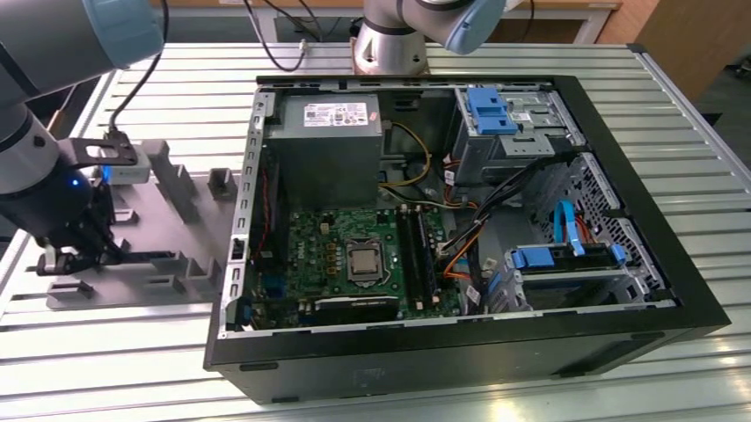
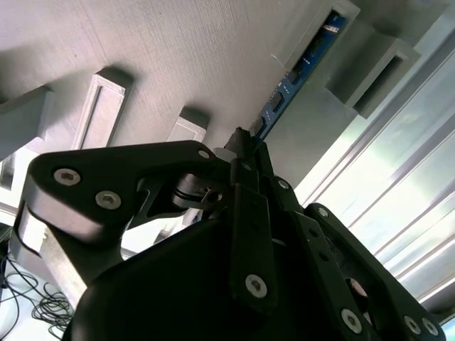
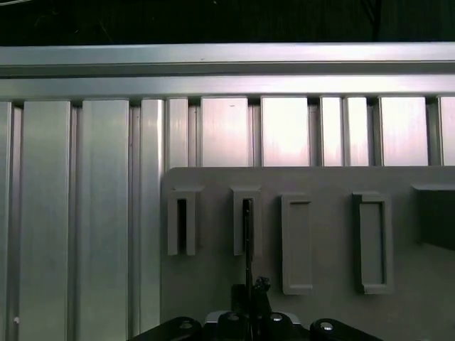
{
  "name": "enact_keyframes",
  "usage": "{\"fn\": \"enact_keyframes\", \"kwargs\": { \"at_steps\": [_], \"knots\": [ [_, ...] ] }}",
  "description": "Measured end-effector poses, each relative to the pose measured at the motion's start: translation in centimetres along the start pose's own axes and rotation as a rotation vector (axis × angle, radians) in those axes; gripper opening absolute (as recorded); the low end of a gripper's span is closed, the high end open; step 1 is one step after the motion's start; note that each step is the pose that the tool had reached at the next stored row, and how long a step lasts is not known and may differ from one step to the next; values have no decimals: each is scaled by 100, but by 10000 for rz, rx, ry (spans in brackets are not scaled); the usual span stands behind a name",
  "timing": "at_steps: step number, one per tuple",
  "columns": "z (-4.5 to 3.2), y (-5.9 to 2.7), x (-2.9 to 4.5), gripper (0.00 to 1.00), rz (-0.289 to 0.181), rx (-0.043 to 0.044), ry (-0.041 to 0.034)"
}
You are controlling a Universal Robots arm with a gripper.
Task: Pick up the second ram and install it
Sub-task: 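Pick up the second ram and move it above second insertion slot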
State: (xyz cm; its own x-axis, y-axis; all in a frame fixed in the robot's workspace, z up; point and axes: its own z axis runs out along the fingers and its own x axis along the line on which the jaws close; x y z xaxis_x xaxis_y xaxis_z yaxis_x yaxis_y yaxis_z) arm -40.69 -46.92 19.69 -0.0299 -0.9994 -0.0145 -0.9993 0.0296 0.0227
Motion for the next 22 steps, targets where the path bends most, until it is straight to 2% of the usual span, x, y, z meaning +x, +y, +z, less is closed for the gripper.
{"fn": "enact_keyframes", "kwargs": {
  "at_steps": [14,22],
  "knots": [
    [-241,5,-4,14,0,-1,0],
    [-263,6,-4,14,0,0,0]
  ]
}}
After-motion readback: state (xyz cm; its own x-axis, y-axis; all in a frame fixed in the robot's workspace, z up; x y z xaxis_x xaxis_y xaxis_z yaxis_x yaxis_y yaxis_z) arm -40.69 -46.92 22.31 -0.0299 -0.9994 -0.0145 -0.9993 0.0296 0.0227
